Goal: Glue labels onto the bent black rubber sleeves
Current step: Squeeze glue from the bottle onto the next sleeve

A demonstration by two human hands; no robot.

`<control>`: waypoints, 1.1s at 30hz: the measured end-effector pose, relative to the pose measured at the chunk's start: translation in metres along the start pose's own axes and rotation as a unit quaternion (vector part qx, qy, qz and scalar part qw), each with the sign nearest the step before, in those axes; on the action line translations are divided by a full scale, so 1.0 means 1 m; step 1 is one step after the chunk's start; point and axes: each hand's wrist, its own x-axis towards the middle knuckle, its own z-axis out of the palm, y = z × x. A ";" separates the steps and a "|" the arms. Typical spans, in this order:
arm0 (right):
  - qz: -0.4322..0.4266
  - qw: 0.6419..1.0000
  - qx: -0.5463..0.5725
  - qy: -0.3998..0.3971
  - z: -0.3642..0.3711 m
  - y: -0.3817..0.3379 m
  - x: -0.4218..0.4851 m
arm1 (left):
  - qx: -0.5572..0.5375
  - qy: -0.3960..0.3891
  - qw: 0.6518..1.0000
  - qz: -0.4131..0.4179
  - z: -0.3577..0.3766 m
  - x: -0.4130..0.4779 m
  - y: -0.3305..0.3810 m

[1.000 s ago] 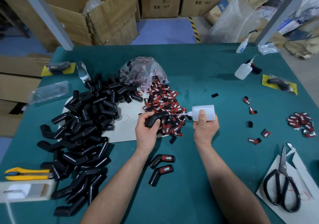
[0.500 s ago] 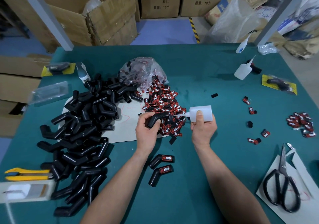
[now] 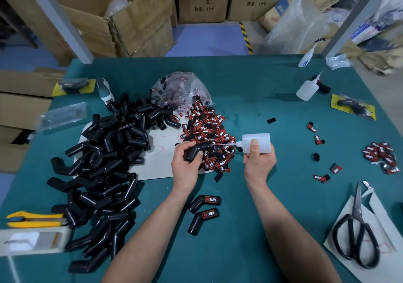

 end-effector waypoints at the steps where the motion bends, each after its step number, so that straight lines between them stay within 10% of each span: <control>1: 0.000 1.000 0.000 -0.002 0.000 0.000 0.000 | 0.002 -0.001 1.000 0.004 0.000 0.000 0.000; 33: -0.001 1.000 -0.002 -0.016 -0.001 0.002 0.000 | 0.015 -0.014 1.000 0.019 -0.001 0.000 -0.001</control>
